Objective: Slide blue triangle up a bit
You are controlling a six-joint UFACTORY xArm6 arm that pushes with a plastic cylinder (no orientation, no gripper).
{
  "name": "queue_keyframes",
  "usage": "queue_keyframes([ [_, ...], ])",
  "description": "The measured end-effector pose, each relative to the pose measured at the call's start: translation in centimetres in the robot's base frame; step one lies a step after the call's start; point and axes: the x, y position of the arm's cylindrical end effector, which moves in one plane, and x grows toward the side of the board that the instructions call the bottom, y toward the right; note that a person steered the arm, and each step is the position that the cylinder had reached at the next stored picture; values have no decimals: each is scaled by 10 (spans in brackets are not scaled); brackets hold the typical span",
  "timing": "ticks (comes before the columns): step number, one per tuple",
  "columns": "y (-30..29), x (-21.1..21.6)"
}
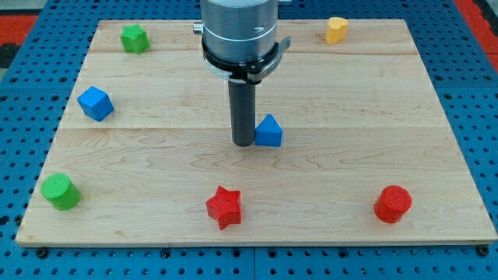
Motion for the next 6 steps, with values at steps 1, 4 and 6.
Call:
queue_keyframes([
  [1, 0, 6],
  [4, -17, -4],
  [6, 40, 17],
])
